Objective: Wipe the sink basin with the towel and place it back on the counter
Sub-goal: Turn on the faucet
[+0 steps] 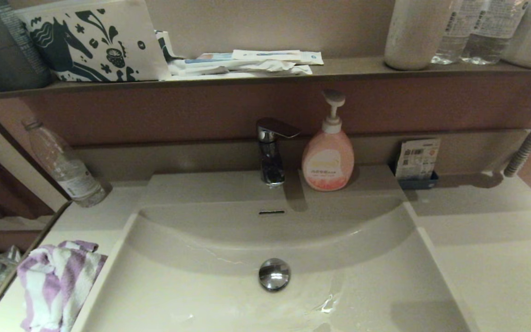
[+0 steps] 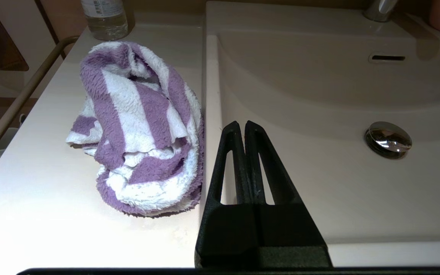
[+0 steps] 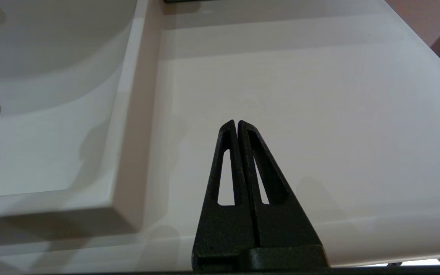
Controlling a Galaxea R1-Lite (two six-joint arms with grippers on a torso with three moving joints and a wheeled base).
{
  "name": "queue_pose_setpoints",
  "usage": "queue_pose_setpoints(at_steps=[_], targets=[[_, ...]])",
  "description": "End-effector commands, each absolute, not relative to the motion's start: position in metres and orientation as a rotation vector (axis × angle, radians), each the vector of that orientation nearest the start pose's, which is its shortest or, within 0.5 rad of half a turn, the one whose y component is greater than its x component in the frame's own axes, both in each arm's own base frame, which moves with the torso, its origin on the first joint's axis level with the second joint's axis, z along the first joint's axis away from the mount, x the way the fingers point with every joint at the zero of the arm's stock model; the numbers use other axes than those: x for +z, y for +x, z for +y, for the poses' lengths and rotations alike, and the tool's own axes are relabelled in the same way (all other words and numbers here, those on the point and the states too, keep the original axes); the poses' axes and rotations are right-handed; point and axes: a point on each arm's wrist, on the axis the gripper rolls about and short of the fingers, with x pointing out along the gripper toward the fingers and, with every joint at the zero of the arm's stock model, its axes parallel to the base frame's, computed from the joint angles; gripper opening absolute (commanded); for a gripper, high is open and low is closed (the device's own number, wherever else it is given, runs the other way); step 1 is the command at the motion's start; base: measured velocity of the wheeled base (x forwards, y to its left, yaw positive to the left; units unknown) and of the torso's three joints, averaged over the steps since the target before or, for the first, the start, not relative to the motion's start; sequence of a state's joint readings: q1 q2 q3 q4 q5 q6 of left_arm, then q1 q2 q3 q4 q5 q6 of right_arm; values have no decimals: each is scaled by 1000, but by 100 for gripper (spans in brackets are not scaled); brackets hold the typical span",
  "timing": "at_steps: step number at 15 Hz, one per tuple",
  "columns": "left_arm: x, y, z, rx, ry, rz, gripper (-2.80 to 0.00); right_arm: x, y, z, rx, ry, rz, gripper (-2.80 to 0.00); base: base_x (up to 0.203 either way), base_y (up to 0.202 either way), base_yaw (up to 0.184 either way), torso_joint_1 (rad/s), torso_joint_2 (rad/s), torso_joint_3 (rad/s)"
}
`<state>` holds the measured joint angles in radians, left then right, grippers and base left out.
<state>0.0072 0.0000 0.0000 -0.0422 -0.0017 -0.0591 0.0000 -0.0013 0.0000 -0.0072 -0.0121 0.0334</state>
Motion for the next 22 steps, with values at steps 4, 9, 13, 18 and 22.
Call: queue_pose_setpoints(at_steps=[4, 9, 13, 18, 22], targets=[[80, -23, 0, 5, -60, -42, -280, 76, -23, 0, -12, 34, -8, -280, 0, 0, 0, 0, 0, 0], [80, -23, 0, 5, -76, -42, -280, 76, -23, 0, -12, 32, -8, -280, 0, 0, 0, 0, 0, 0], [80, -23, 0, 5, -60, -42, -280, 77, -23, 0, -9, -26, -10, -280, 0, 0, 0, 0, 0, 0], [80, -23, 0, 5, -60, -42, -280, 100, -27, 1, 30, -82, -33, -280, 0, 0, 0, 0, 0, 0], [80, -23, 0, 5, -60, -42, -280, 134, -14, 1, 39, -79, 34, -280, 0, 0, 0, 0, 0, 0]])
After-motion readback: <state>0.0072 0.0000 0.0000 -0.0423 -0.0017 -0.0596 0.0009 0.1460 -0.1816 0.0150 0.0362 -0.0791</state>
